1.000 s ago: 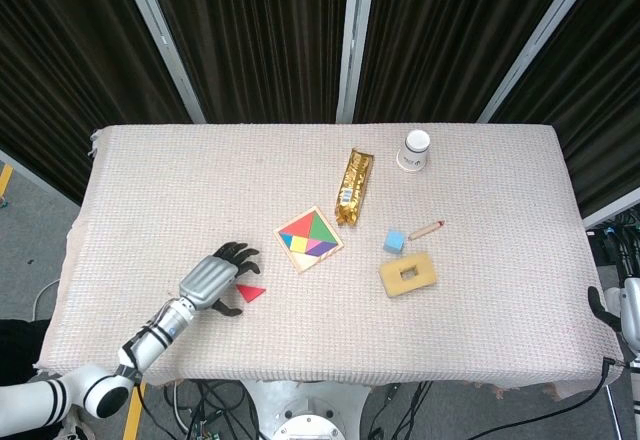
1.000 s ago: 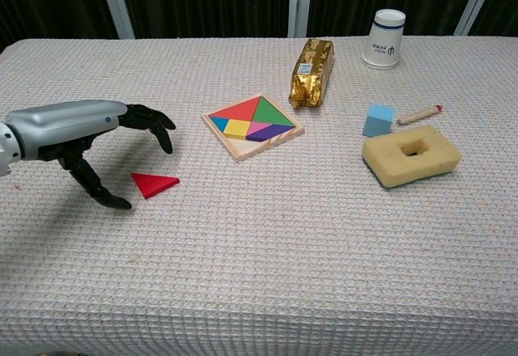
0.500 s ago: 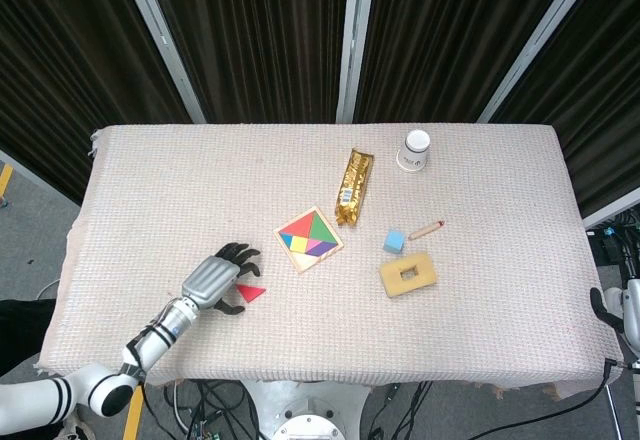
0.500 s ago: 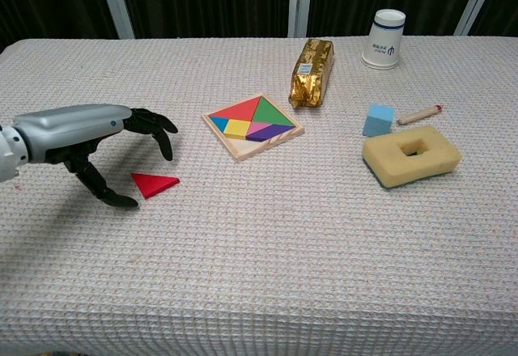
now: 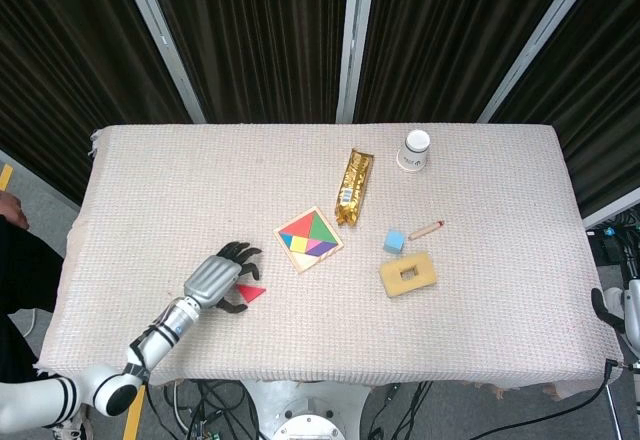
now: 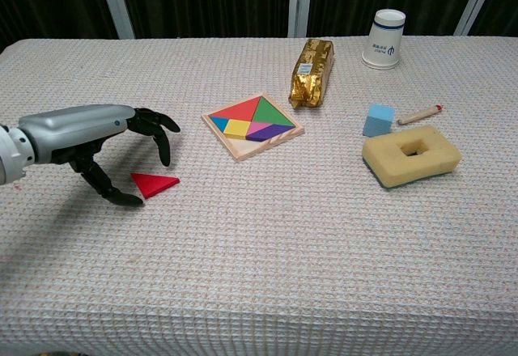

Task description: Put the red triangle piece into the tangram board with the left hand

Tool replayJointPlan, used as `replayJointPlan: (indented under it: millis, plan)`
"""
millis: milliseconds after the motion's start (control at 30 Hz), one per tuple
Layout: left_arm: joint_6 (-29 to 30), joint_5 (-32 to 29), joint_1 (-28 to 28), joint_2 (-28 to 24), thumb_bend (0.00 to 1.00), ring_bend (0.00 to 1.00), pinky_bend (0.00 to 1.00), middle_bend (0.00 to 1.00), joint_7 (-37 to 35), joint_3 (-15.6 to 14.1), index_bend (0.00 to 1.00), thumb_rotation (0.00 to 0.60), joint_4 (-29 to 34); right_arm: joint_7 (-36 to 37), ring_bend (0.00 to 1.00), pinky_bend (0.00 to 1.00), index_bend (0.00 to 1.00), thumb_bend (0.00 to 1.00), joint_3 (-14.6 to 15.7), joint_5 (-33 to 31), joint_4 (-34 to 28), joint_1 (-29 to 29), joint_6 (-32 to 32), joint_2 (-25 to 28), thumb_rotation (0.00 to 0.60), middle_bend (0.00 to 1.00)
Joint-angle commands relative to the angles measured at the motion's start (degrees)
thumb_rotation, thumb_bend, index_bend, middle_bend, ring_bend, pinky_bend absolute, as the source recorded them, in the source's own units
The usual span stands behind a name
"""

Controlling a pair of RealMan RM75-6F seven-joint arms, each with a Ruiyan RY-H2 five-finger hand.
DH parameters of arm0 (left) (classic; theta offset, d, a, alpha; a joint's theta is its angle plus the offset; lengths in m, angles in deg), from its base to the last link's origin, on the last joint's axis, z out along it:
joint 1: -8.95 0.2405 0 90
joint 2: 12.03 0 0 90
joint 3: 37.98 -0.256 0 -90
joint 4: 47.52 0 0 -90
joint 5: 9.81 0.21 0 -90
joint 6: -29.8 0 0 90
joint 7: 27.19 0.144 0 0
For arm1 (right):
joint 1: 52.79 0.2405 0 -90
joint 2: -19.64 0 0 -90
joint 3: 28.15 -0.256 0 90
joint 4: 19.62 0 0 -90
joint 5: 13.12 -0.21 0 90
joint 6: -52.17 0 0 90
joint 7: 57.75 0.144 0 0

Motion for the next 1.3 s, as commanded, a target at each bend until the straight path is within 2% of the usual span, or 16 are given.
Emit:
replayJointPlan:
  millis: [33,1300]
  plan:
    - [0.0,0.0,0.0,0.1,0.16,0.0,0.02,0.08,0.0,0.0,0.42,0.6,0.0,0.1,0.0,0.0,0.0,0.3,0.0,-0.1,0.1,0.0,-0.2,-0.1,0.6,0.0]
    - [-1.0,-2.3,-0.9,0.9,0.23,0.0,0.02,0.08,-0.2,0.0,0.45,0.6,-1.0,0.6,0.0,0.0,0.0,0.3,0.0,-0.3,1.0,0.0,-0.8,-0.5,0.6,0.0]
